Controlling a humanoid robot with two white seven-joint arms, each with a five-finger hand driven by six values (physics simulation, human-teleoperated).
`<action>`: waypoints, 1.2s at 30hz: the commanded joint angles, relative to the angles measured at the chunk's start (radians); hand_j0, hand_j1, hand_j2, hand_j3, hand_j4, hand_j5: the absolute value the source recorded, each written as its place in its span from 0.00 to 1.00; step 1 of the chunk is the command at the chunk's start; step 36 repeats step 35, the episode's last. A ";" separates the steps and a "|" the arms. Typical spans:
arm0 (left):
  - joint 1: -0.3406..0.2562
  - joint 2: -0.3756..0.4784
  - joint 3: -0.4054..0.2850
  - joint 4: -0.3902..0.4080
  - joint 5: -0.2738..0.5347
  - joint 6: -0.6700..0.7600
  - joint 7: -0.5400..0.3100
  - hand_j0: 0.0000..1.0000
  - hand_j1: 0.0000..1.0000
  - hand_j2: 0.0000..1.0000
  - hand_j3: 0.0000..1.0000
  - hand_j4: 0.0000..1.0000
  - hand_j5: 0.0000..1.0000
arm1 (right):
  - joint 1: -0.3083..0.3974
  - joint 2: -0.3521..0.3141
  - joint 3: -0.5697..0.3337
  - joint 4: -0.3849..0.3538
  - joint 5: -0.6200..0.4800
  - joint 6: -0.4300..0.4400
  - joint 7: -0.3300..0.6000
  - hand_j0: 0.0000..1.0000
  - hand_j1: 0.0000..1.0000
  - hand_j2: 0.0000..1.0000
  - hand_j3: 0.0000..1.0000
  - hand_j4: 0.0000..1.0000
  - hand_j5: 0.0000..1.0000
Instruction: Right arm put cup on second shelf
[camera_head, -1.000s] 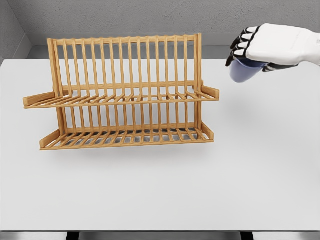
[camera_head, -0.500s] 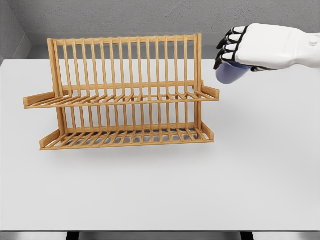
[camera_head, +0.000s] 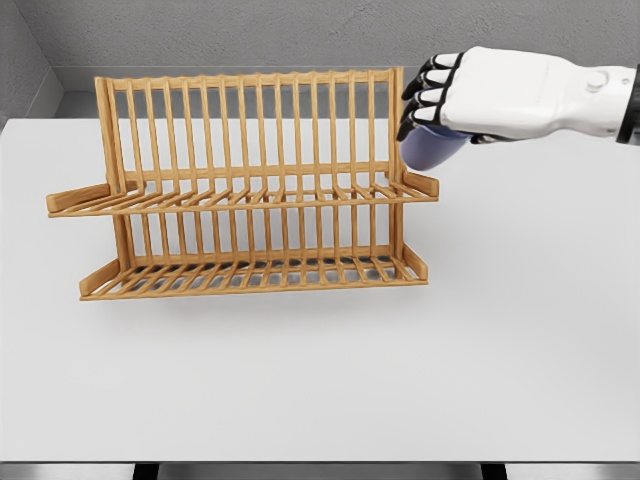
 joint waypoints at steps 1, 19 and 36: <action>0.000 0.000 0.000 0.000 0.000 0.000 0.000 1.00 1.00 1.00 1.00 1.00 1.00 | 0.000 0.008 0.000 0.000 -0.009 0.003 -0.001 0.70 0.70 0.70 0.70 0.70 0.70; 0.000 0.000 0.000 0.000 0.000 0.000 0.000 1.00 1.00 1.00 1.00 1.00 1.00 | -0.021 0.035 0.132 0.000 -0.013 0.003 -0.001 0.87 0.87 0.87 0.87 0.87 0.87; 0.000 0.000 0.000 0.000 0.000 0.000 0.000 1.00 1.00 1.00 1.00 1.00 1.00 | 0.469 0.087 -0.575 0.284 0.001 0.003 -0.001 1.00 1.00 1.00 1.00 1.00 1.00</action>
